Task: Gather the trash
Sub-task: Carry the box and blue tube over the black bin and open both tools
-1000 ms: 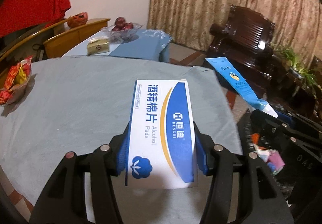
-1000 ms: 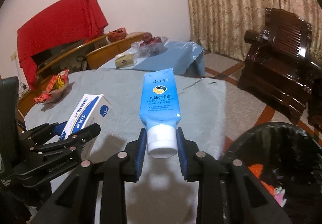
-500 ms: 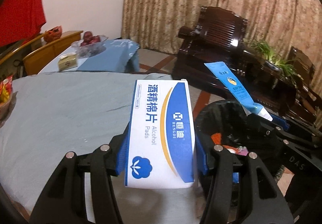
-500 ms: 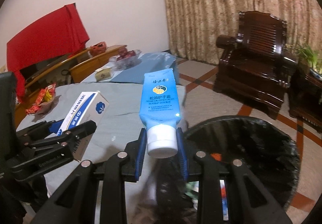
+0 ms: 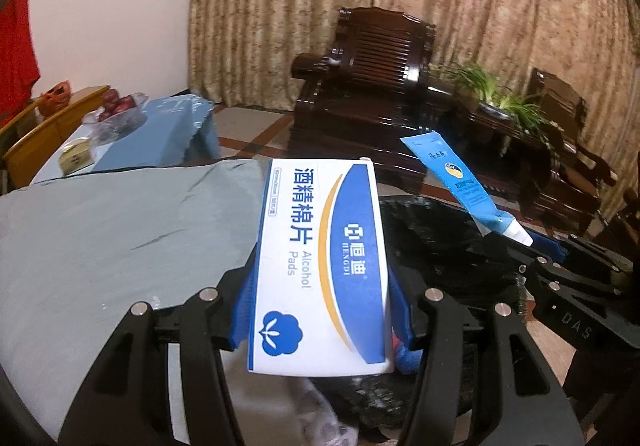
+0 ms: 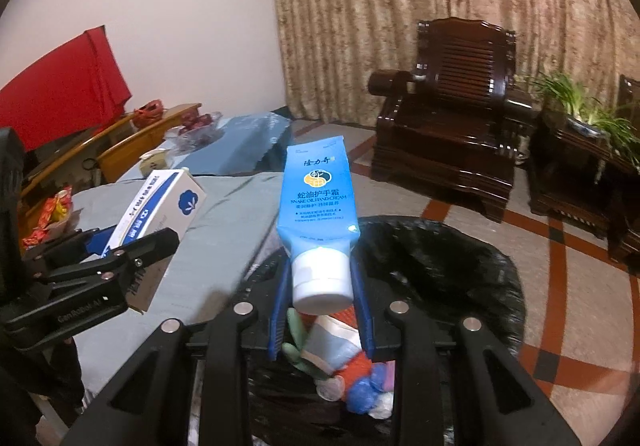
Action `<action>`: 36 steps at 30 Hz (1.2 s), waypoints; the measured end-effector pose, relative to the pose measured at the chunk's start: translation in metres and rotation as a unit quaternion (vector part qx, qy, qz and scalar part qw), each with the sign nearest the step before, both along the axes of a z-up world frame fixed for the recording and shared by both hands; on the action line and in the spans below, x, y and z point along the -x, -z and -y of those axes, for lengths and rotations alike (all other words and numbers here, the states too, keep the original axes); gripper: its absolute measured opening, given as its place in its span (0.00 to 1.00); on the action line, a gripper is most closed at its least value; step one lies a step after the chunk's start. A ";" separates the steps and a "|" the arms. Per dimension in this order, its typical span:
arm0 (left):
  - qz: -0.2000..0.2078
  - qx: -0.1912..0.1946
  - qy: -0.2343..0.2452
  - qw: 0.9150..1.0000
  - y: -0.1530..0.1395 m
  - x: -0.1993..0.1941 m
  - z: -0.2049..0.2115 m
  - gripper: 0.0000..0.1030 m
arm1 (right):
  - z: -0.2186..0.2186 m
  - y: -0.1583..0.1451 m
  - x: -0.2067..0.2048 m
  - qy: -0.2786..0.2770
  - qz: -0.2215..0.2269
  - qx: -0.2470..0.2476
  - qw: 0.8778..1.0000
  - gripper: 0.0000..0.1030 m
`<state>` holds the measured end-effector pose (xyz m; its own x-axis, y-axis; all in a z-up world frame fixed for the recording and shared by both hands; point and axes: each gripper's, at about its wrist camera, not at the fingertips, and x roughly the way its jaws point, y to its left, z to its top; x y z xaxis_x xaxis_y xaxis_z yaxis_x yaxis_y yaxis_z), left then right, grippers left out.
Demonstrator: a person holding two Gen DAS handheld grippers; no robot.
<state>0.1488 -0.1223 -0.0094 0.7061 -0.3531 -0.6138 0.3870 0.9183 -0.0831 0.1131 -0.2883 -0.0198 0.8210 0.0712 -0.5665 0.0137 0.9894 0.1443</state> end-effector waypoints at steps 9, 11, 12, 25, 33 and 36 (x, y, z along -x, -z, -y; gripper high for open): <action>-0.008 -0.007 0.044 0.999 0.016 -0.009 0.042 0.52 | 0.025 0.001 0.009 0.031 -0.002 0.005 0.999 0.28; -0.011 -0.010 0.052 0.999 0.022 -0.013 0.052 0.52 | 0.032 0.003 0.010 0.039 -0.005 0.006 0.999 0.28; -0.014 -0.013 0.057 0.998 0.026 -0.016 0.058 0.52 | 0.035 0.005 0.010 0.042 -0.006 0.006 0.999 0.28; -0.045 -0.030 0.079 0.995 0.066 -0.052 0.096 0.52 | 0.074 0.047 -0.011 0.070 -0.052 -0.007 0.996 0.28; -0.065 -0.014 0.089 0.994 0.084 -0.070 0.107 0.73 | 0.087 0.077 -0.033 0.088 -0.081 0.002 0.993 0.48; -0.070 -0.007 0.080 0.994 0.085 -0.072 0.098 0.77 | 0.090 0.080 -0.029 0.094 -0.083 0.003 0.992 0.63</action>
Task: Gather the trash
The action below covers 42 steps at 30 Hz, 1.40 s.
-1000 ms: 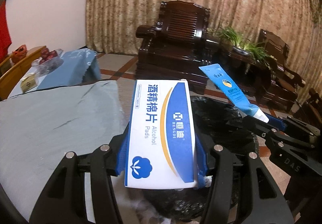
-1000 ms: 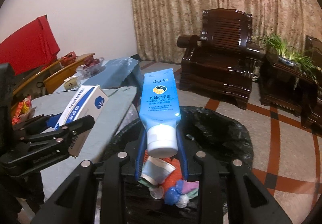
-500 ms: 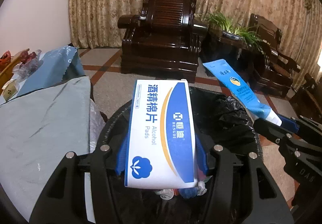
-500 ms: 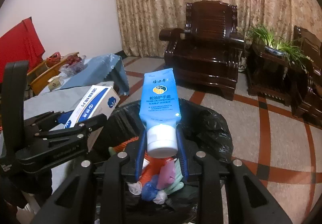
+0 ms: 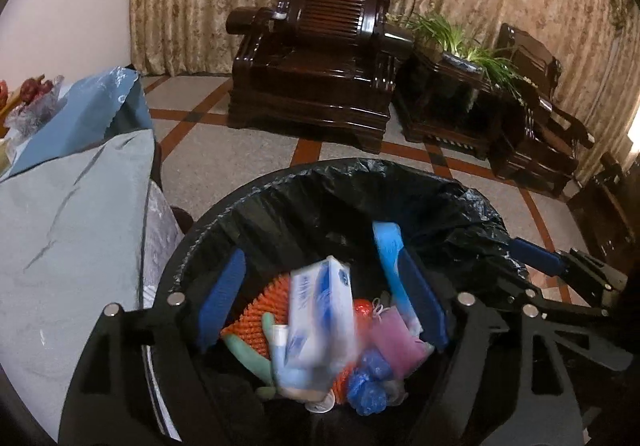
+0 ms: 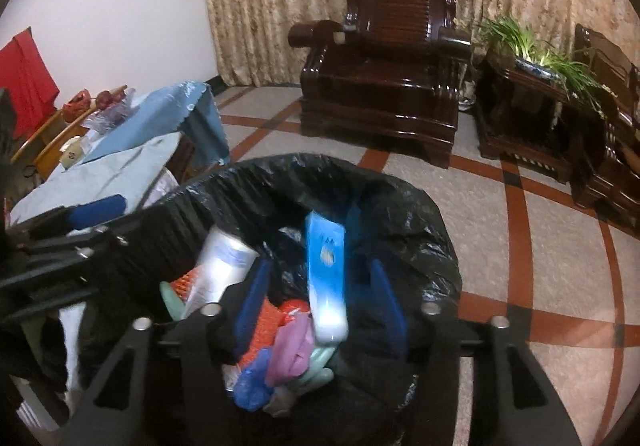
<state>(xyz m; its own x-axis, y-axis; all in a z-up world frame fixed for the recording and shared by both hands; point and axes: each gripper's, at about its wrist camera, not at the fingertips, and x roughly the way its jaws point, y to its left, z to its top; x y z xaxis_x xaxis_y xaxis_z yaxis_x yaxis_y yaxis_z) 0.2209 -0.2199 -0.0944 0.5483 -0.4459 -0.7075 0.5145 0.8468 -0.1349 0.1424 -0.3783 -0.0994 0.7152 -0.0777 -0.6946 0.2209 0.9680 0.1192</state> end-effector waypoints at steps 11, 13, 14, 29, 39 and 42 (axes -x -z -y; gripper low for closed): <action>0.029 -0.022 -0.033 0.999 -0.024 0.024 -0.044 0.91 | -0.018 -0.021 0.028 -0.010 0.021 -0.007 1.000 0.94; 0.033 -0.028 -0.042 0.998 -0.029 0.030 -0.055 0.92 | -0.027 -0.027 0.033 -0.020 0.024 -0.009 0.999 0.94; 0.034 -0.029 -0.046 0.998 -0.032 0.033 -0.060 0.92 | -0.033 -0.030 0.035 -0.026 0.025 -0.010 0.999 0.94; 0.066 -0.025 -0.123 0.990 -0.084 0.091 -0.142 0.93 | -0.095 -0.082 0.067 -0.076 0.063 -0.020 0.995 0.94; 0.114 -0.013 -0.127 0.985 -0.128 0.136 -0.165 0.93 | -0.115 -0.131 0.090 -0.094 0.107 -0.008 0.990 0.94; 0.125 -0.003 -0.130 0.984 -0.139 0.147 -0.170 0.93 | -0.121 -0.139 0.096 -0.100 0.116 0.000 0.988 0.94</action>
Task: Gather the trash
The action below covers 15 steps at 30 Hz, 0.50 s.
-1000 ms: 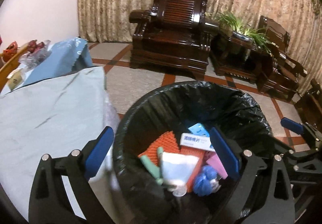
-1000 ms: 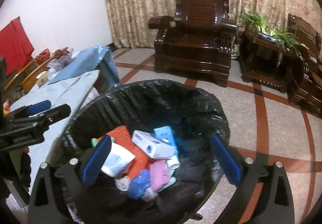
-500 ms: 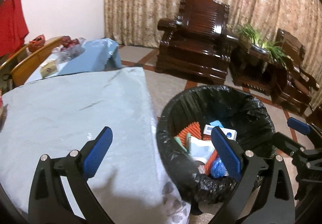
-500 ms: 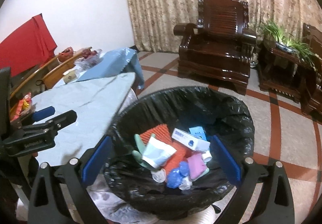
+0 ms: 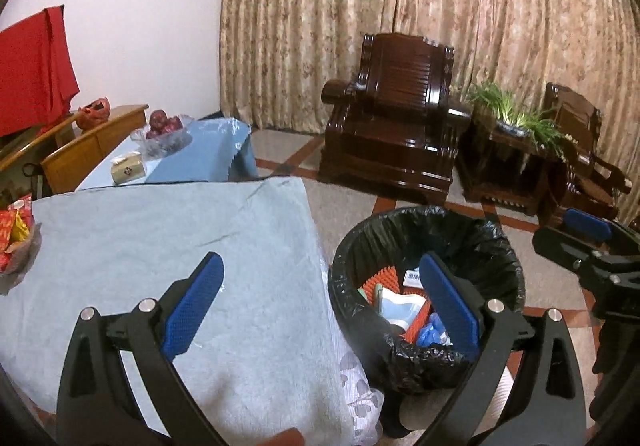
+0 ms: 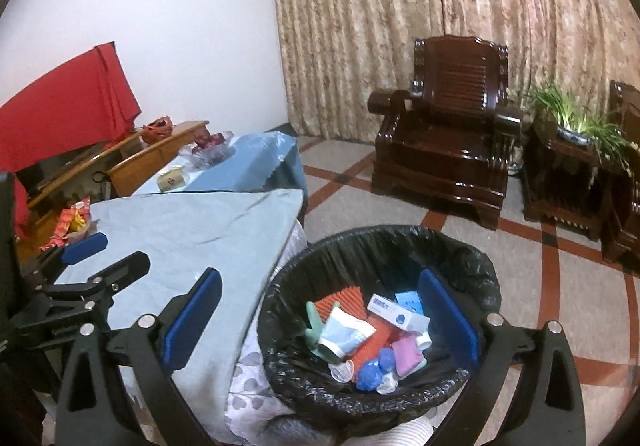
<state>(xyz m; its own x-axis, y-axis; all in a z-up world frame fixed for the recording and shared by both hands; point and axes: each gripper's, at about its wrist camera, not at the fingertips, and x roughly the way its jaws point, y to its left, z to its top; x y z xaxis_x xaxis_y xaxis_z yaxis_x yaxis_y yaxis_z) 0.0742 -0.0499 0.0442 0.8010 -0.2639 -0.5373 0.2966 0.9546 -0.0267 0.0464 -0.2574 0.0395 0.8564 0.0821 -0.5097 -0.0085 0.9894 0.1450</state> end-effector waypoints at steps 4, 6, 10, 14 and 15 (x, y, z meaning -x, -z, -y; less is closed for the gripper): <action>0.019 0.007 -0.001 1.000 -0.011 0.012 -0.006 0.93 | -0.008 -0.008 0.008 -0.007 0.013 0.008 1.000 0.94; 0.025 0.008 -0.001 1.000 -0.015 0.018 -0.008 0.93 | -0.011 -0.010 0.011 -0.009 0.016 0.011 1.000 0.94; 0.030 0.013 -0.002 0.999 -0.016 0.027 -0.011 0.93 | -0.018 -0.012 0.016 -0.014 0.020 0.018 1.000 0.94; 0.034 0.016 -0.003 0.999 -0.017 0.032 -0.014 0.93 | -0.024 -0.012 0.019 -0.018 0.022 0.020 0.999 0.94; 0.035 0.016 -0.003 0.999 -0.017 0.033 -0.014 0.93 | -0.024 -0.013 0.019 -0.019 0.023 0.020 0.999 0.94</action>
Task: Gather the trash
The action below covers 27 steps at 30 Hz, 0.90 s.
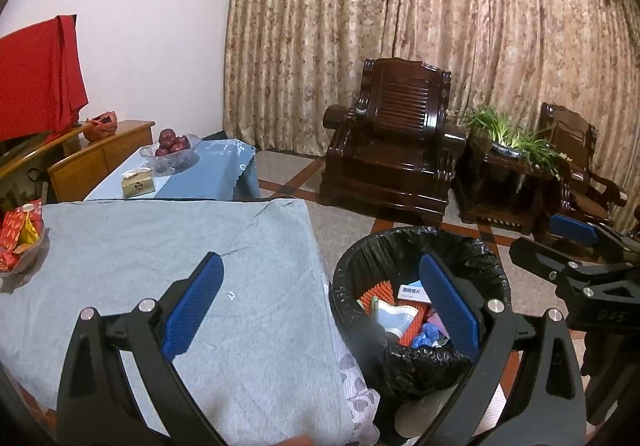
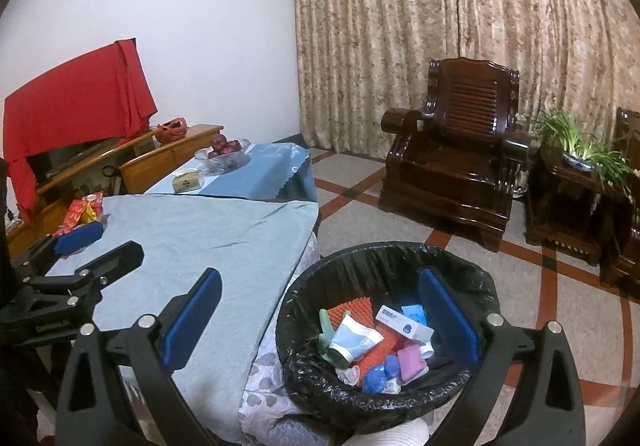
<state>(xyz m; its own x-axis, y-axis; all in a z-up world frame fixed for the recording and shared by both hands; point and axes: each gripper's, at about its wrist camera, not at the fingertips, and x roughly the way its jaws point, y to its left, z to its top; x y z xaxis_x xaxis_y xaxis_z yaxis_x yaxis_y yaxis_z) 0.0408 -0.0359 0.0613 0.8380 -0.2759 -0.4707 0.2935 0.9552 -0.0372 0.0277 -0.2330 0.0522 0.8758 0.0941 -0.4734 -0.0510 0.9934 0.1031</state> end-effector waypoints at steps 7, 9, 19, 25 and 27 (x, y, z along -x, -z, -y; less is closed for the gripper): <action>0.000 0.000 -0.001 1.000 0.001 0.001 -0.001 0.93 | -0.004 -0.001 0.001 -0.004 0.002 0.001 1.000 0.94; 0.000 0.000 -0.001 1.000 0.000 0.001 -0.002 0.93 | -0.005 -0.001 0.001 -0.005 0.002 0.001 1.000 0.94; 0.001 0.000 -0.001 1.000 0.001 0.001 -0.003 0.93 | -0.009 0.000 -0.002 -0.007 0.001 0.001 1.000 0.94; 0.000 0.000 -0.001 1.000 0.001 0.001 -0.002 0.93 | -0.008 0.000 -0.002 -0.008 0.001 0.001 1.000 0.94; 0.000 0.000 -0.001 1.000 0.001 0.001 -0.002 0.93 | -0.008 0.000 -0.002 -0.008 0.001 0.001 1.000 0.94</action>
